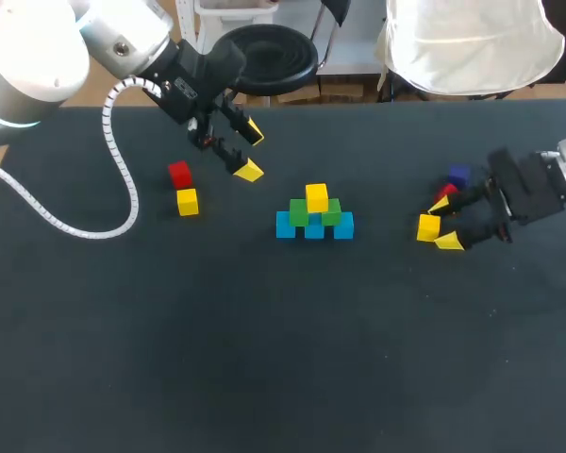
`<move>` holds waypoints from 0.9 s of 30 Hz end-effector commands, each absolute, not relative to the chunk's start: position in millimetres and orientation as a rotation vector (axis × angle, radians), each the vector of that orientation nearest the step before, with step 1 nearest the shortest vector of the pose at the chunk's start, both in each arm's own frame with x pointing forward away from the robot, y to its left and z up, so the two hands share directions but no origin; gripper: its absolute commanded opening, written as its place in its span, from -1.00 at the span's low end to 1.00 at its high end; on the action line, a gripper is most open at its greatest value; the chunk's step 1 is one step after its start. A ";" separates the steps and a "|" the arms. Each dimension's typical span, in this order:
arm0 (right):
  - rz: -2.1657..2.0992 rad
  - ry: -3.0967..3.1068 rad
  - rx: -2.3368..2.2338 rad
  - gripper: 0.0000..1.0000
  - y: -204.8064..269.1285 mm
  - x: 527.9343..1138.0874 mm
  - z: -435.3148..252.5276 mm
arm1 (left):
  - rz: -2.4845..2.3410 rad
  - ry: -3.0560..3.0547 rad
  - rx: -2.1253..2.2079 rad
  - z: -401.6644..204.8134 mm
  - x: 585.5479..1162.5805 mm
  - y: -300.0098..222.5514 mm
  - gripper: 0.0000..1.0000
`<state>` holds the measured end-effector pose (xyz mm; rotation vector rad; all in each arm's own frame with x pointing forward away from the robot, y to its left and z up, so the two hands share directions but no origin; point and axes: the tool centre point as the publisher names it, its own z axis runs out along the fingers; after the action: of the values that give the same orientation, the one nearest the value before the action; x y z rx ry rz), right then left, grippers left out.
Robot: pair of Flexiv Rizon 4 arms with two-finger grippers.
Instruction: Place the blue cubes, place green cubes on the blue cubes, place the yellow cubes on the green cubes, then place the red cubes on the yellow cubes, and place purple cube on the red cubes.
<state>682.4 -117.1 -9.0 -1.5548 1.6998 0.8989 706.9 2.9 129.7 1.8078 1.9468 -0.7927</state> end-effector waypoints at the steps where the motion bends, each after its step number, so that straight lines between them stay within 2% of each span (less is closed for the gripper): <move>1: 0.893 1.687 -1.552 -0.09 -115.5 679.7 -9.9 | -0.792 1.942 1.807 129.1 706.2 3.8 1.00; 3: 0.894 1.680 -1.556 0.02 -114.3 678.6 -8.7 | -0.792 1.942 1.807 129.1 706.2 3.8 1.00; 5: 0.894 1.672 -1.564 0.84 -112.8 677.8 -7.2 | -0.792 1.942 1.807 129.1 706.2 3.8 1.00; 6: 0.892 1.670 -1.565 0.85 -112.3 677.4 -6.4 | -0.792 1.942 1.807 129.1 706.2 3.8 1.00; 8: 0.889 1.668 -1.566 0.72 -112.0 677.4 -5.4 | -0.792 1.942 1.807 129.1 706.2 3.8 1.00; 10: 0.887 1.669 -1.569 0.33 -111.6 677.2 -5.1 | -0.792 1.942 1.807 129.1 706.2 3.8 1.00; 13: 0.885 1.674 -1.570 0.19 -111.4 677.1 -5.2 | -0.792 1.942 1.807 129.1 706.2 3.8 1.00; 14: 0.883 1.675 -1.570 0.04 -111.4 677.0 -5.3 | -0.792 1.942 1.807 129.1 706.2 3.8 1.00; 19: 0.880 1.683 -1.560 -0.03 -109.7 677.4 -6.5 | -0.792 1.942 1.807 129.1 706.2 3.8 1.00; 23: 0.869 1.685 -1.552 -0.40 -108.3 676.8 -5.5 | -0.792 1.942 1.807 129.1 706.2 3.8 1.00; 25: 0.854 1.692 -1.551 -0.98 -108.8 676.1 -3.9 | -0.792 1.942 1.807 129.1 706.2 3.8 1.00; 27: 0.848 1.697 -1.548 -1.00 -110.0 675.3 -2.0 | -0.792 1.942 1.807 129.1 706.2 3.8 1.00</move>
<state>681.3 -109.3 -6.4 -1.5515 1.6884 0.8632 706.9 2.9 129.7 1.8078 1.9468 -0.7927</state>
